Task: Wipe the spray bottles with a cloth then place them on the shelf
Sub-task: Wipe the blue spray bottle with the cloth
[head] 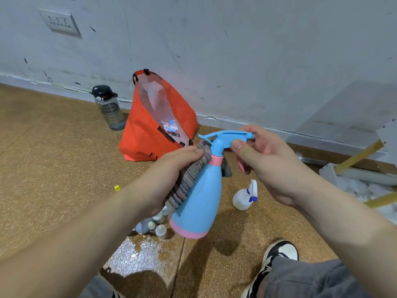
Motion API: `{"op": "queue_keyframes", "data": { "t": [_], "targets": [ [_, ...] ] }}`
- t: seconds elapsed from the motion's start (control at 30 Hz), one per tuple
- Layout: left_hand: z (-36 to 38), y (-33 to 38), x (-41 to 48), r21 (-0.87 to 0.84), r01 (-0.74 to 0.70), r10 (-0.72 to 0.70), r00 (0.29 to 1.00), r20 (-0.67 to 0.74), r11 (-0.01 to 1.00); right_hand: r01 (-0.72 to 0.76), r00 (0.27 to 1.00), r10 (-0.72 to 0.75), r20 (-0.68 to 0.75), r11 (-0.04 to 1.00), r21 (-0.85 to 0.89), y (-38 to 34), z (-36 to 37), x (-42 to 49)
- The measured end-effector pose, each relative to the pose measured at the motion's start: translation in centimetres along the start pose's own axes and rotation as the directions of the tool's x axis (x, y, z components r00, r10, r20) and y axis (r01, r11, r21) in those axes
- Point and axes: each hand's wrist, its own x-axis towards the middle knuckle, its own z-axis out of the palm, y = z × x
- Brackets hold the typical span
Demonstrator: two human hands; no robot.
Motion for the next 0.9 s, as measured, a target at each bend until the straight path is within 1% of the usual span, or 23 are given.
{"op": "queue_keyframes", "data": {
  "t": [0.07, 0.13, 0.2, 0.23, 0.3, 0.4, 0.47, 0.53, 0.6, 0.67, 0.73, 0.77, 0.8, 0.83, 0.87, 0.9],
  "targets": [
    [-0.5, -1.7, 0.0, 0.082, 0.126, -0.125, 0.992, -0.023, 0.989, -0.013, 1.000, 0.013, -0.029, 1.000, -0.018, 0.2, 0.1, 0.1],
    [-1.3, -3.1, -0.2, 0.105, 0.261, -0.258, 0.965, -0.042, 0.960, -0.026, 0.996, 0.024, -0.081, 0.999, -0.022, 0.2, -0.2, 0.2],
    [-1.7, -3.7, -0.2, 0.074, 0.381, -0.380, 0.925, -0.028, 0.922, -0.041, 0.991, 0.037, -0.129, 0.999, -0.033, 0.4, -0.7, 0.4],
    [-1.8, -3.8, -0.1, 0.030, 0.411, -0.411, 0.912, -0.008, 0.911, -0.047, 0.989, 0.041, -0.143, 0.998, -0.041, 0.5, -0.9, 0.4],
    [-1.6, -3.7, -0.1, -0.106, 0.417, -0.415, 0.909, 0.043, 0.903, -0.047, 0.987, 0.039, -0.158, 0.998, -0.042, 0.7, -1.1, 0.5],
    [-1.2, -3.2, 0.2, -0.283, 0.367, -0.371, 0.928, 0.039, 0.886, -0.008, 0.984, -0.002, -0.180, 0.998, -0.054, 0.6, -1.3, 0.6],
    [-1.0, -3.5, 0.6, -0.342, 0.357, -0.386, 0.922, -0.018, 0.869, 0.014, 0.977, -0.040, -0.211, 0.992, -0.122, 0.6, -1.0, 0.6],
    [-0.3, -4.0, 0.7, -0.336, 0.320, -0.379, 0.916, -0.129, 0.886, 0.009, 0.958, -0.065, -0.278, 0.981, -0.196, 0.8, -0.5, 0.7],
    [0.6, -3.9, 0.2, -0.253, 0.248, -0.312, 0.916, -0.253, 0.935, -0.003, 0.941, -0.079, -0.330, 0.971, -0.241, 1.0, -0.2, 0.7],
    [1.0, -3.7, -0.2, -0.152, 0.174, -0.217, 0.913, -0.345, 0.973, -0.011, 0.937, -0.084, -0.340, 0.963, -0.268, 1.0, -0.1, 0.7],
    [1.0, -3.7, -0.1, 0.002, 0.084, -0.075, 0.906, -0.417, 0.996, -0.013, 0.940, -0.077, -0.333, 0.965, -0.260, 1.0, 0.1, 0.6],
    [1.1, -3.9, 0.0, 0.124, 0.023, 0.033, 0.901, -0.432, 0.992, -0.011, 0.943, -0.074, -0.323, 0.967, -0.253, 1.0, 0.4, 0.4],
    [1.3, -4.1, -0.2, 0.274, -0.061, 0.175, 0.893, -0.416, 0.960, -0.006, 0.949, -0.073, -0.307, 0.968, -0.249, 1.2, 0.7, 0.2],
    [1.8, -4.4, -0.4, 0.419, -0.168, 0.332, 0.873, -0.358, 0.893, 0.001, 0.956, -0.074, -0.284, 0.969, -0.248, 1.4, 1.2, -0.1],
    [2.3, -4.5, -0.8, 0.528, -0.267, 0.461, 0.843, -0.278, 0.806, 0.004, 0.964, -0.069, -0.258, 0.969, -0.247, 1.6, 1.7, -0.4],
    [2.7, -4.6, -1.1, 0.592, -0.351, 0.554, 0.809, -0.199, 0.725, -0.003, 0.968, -0.056, -0.245, 0.972, -0.237, 1.7, 2.2, -0.7]
  ]
}}
